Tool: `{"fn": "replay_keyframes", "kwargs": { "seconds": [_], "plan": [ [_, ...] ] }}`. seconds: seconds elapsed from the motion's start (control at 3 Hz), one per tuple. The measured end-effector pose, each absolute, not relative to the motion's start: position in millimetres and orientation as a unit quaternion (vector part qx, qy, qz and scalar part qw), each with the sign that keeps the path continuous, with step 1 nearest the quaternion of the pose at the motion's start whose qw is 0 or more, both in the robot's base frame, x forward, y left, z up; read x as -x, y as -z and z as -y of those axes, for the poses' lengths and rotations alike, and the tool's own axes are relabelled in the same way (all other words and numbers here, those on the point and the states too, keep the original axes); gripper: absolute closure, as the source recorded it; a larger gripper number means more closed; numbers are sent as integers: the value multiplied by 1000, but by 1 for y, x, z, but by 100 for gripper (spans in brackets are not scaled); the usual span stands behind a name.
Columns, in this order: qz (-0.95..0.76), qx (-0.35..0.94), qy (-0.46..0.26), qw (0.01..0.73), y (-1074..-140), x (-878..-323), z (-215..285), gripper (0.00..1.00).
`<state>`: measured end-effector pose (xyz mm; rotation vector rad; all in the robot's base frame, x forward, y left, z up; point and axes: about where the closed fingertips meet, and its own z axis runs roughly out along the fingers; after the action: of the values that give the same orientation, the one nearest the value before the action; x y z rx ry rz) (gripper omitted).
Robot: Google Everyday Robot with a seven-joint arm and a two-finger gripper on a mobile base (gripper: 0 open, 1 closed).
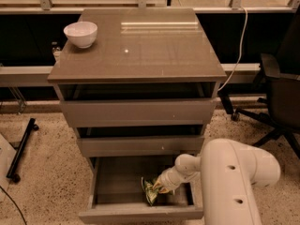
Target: Pick green jalapeno chip bag from bottom drawer and place on counter
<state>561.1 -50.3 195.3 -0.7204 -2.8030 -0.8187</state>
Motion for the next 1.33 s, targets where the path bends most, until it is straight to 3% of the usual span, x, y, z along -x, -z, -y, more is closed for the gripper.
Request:
{"fn": "replay_keyframes", "kwargs": {
  "seconds": [0.67, 1.33],
  "plan": [
    [921, 151, 359, 22, -337, -543, 75, 100],
    [911, -48, 409, -32, -482, -498, 98, 100]
  ]
}}
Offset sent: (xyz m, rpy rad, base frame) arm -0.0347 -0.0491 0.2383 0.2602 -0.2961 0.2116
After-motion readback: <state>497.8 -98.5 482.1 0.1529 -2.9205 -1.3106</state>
